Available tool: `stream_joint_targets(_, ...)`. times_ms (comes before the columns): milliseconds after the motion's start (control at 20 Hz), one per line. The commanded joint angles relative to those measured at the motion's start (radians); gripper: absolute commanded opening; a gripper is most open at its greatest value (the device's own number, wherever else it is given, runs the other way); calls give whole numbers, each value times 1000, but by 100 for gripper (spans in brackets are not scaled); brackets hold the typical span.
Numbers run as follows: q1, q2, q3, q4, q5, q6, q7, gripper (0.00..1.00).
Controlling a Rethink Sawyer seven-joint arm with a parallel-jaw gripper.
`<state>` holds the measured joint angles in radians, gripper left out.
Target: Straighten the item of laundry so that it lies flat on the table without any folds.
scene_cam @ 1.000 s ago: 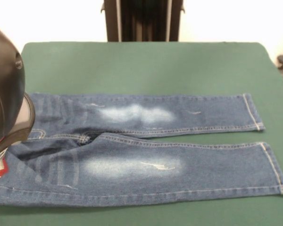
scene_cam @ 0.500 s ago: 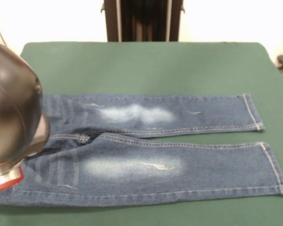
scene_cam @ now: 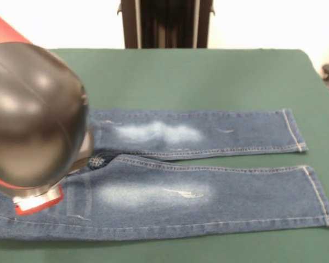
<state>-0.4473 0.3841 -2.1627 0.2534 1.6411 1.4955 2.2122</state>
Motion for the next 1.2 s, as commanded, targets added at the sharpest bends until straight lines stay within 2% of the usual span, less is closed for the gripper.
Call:
stream_joint_targets(50,67,1,36,-25,-51,158,273,0)
stream_joint_targets(300,70,33,69,-13,-35,98,267,0)
stream_joint_targets(650,44,110,114,9,-47,-114,211,0)
stream_joint_targets(900,26,105,107,-4,-59,-140,182,0)
stream_joint_targets(1200,26,76,115,-4,-79,-104,160,0)
